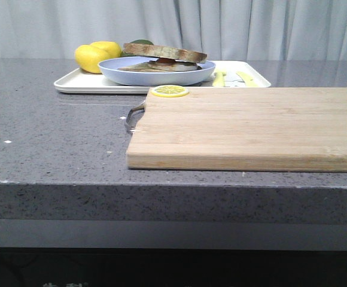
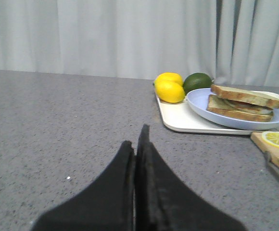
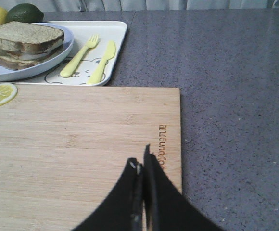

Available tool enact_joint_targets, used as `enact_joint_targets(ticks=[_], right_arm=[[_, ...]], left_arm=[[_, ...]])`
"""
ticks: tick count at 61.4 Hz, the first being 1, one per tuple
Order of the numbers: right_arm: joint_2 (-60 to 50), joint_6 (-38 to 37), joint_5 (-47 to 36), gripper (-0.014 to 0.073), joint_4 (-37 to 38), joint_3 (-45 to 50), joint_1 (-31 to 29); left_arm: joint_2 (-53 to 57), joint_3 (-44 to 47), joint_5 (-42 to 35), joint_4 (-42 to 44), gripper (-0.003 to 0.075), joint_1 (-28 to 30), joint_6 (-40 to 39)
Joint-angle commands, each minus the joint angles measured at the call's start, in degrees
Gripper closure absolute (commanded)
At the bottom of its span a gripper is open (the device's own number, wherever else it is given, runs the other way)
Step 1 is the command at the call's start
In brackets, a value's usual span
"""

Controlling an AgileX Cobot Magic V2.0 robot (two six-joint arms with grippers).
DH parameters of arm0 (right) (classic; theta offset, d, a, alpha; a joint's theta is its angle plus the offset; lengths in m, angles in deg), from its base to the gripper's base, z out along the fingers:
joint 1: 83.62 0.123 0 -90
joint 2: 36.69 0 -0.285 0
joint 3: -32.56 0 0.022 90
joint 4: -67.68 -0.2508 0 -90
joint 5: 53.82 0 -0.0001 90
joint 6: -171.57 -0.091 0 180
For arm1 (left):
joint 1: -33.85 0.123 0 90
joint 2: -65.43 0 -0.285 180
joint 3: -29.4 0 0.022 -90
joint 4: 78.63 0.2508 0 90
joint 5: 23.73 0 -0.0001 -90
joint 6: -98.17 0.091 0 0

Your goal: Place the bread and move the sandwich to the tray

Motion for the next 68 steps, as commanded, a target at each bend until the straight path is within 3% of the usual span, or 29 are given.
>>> enact_joint_targets(ticks=[1,15,27,68], right_arm=[[0.1,-0.2,-4.3,0.0655,0.1,-1.5,0.0],[0.1,-0.2,-4.1,0.0655,0.1,-1.5,0.0],[0.1,-0.2,-4.1,0.0655,0.1,-1.5,0.0],[0.1,-0.2,-4.1,0.0655,0.1,-1.5,0.0]], left_arm=[[2.8,1.7,-4.7,-0.6,0.0741,2.3,-0.3],[4.9,9.6,-8.0,-0.6,0.0741,4.1,-0.3],[4.9,16.6,-17.2,-0.6,0.0741,4.1,-0.3],[4.9,16.5,-15.1,-0.6,0.0741,4.1,-0.3]])
